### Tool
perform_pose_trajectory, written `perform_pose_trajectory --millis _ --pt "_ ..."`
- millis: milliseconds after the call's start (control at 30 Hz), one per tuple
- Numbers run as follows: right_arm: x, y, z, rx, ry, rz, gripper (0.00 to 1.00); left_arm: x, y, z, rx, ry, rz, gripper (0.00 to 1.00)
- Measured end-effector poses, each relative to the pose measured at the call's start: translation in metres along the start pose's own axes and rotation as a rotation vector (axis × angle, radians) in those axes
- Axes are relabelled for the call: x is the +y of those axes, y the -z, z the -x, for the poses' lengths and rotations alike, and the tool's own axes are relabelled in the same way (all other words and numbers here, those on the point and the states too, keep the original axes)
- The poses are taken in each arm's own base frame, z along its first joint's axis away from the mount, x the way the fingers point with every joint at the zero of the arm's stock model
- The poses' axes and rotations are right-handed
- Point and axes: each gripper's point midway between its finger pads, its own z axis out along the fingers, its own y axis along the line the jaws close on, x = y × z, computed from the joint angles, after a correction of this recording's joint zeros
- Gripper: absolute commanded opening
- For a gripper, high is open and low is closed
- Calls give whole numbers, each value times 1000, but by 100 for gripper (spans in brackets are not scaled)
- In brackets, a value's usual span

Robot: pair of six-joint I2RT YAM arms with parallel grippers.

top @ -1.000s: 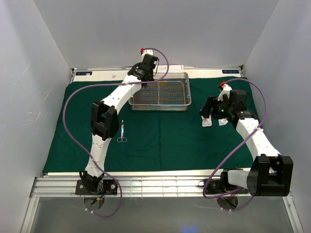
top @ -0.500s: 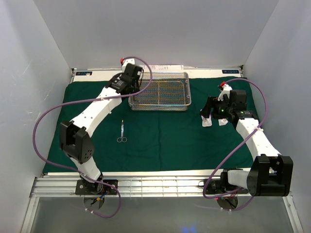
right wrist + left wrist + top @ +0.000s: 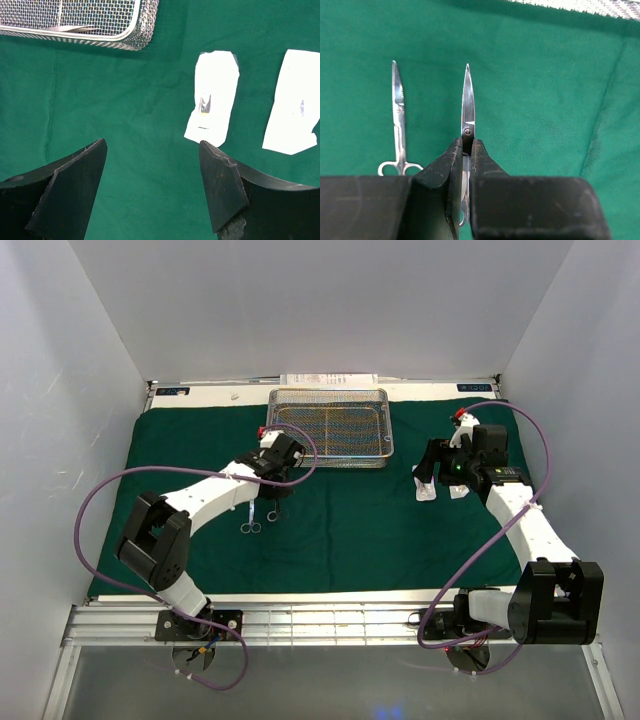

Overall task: Open and lay out the surgical kit
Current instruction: Place the medical item in the surgical kit.

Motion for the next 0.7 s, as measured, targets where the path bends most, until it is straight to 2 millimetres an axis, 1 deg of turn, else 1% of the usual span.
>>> perform_pose_trajectory --millis 133,300,567,700 --pt "0 0 -1 3 -1 0 80 -4 -9 -10 -15 -2 -15 0" --pt "1 0 -1 3 -3 4 80 -10 -15 -13 -48 3 -35 0" --pt "2 -2 -3 12 -12 14 80 -13 -26 -16 -62 3 -28 0" --pt "2 -2 -3 15 -14 17 80 -9 -30 -22 -52 2 -16 0"
